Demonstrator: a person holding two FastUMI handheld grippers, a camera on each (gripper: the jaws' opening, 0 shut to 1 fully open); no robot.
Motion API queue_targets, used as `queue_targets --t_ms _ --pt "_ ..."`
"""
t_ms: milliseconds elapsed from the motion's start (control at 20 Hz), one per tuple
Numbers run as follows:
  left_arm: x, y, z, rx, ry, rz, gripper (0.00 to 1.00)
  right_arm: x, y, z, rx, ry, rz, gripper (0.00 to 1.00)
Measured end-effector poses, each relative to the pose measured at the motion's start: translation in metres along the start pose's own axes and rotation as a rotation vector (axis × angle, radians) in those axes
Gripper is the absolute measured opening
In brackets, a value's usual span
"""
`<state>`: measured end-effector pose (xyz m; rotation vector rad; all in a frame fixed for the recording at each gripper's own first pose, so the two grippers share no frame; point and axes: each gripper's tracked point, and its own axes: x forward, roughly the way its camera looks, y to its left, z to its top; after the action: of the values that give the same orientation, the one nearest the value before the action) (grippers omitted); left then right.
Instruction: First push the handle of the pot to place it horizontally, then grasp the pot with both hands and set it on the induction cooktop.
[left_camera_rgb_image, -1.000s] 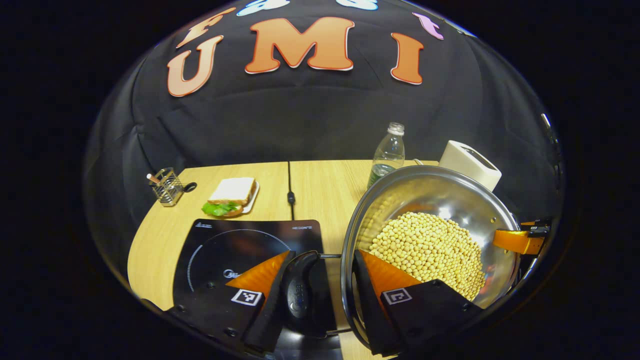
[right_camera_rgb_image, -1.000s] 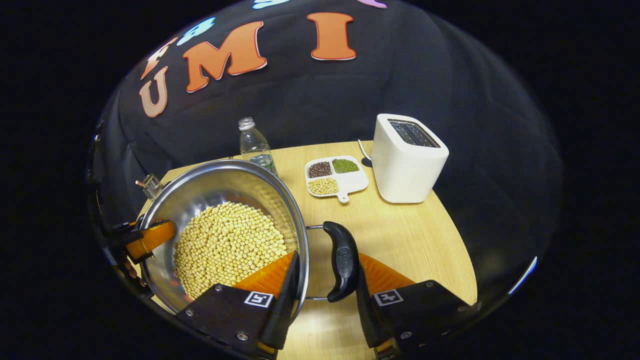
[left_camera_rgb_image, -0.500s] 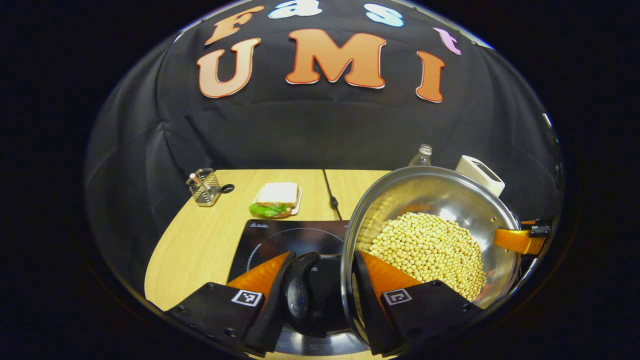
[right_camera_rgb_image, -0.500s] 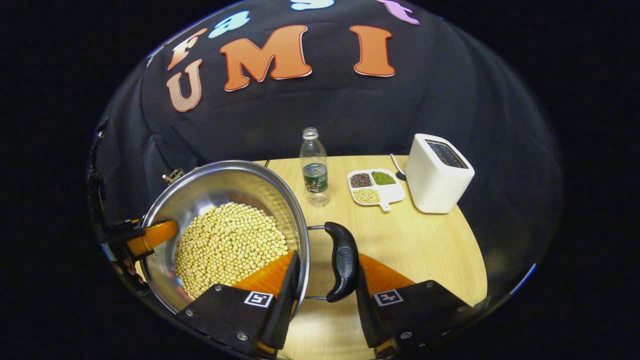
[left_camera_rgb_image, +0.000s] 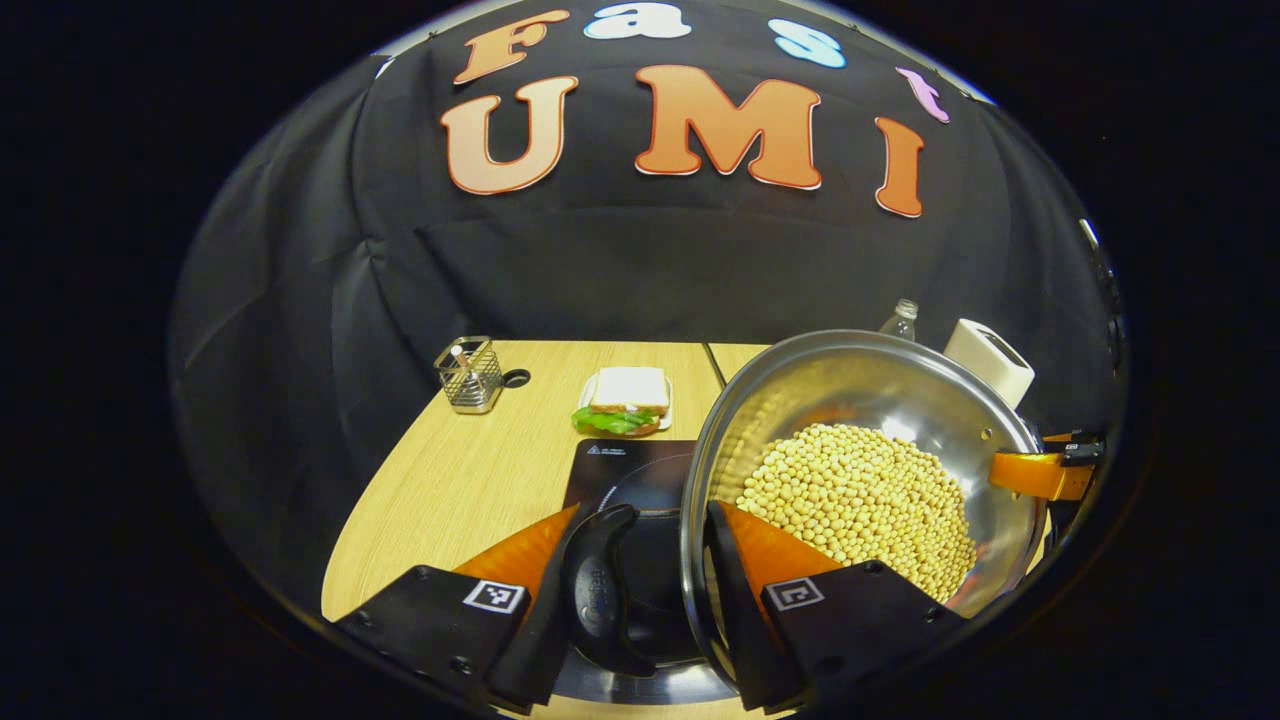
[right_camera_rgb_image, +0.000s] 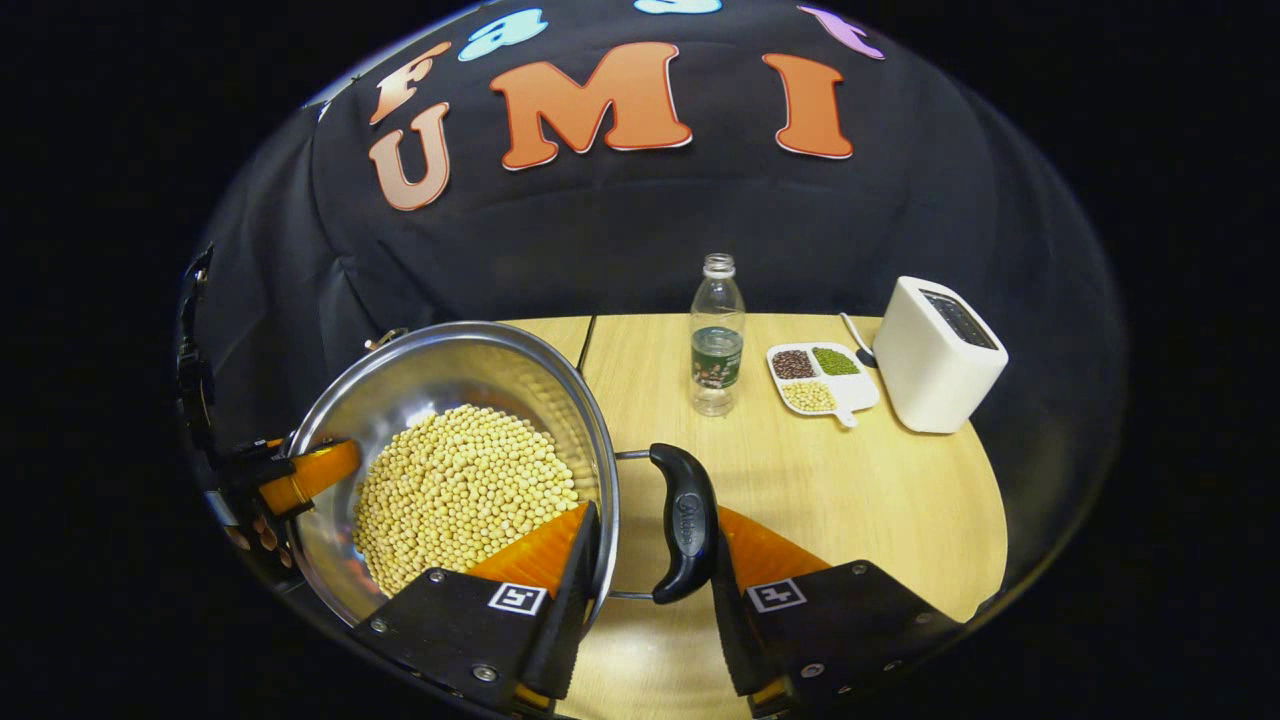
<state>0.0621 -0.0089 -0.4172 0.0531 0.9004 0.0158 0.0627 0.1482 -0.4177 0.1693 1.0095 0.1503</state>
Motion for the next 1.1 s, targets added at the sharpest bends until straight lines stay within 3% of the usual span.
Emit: queue_targets --t_ms 300,400,450,1100 --pt "0.017 0.033 -0.012 -0.017 0.036 0.008 0.73 0.027 0.034 0.0 -0.015 0.028 0.022 0.59" --pt "0.021 0.041 -0.016 -0.022 0.048 0.009 0.7 0.038 0.041 -0.002 -0.023 0.04 0.022 0.54" --pt "0.026 0.045 -0.019 -0.023 0.055 0.011 0.7 0.044 0.043 -0.003 -0.023 0.046 0.021 0.58" --pt "0.073 0.071 -0.043 -0.011 0.134 0.044 0.77 0.103 0.06 -0.022 -0.037 0.123 0.001 0.59"
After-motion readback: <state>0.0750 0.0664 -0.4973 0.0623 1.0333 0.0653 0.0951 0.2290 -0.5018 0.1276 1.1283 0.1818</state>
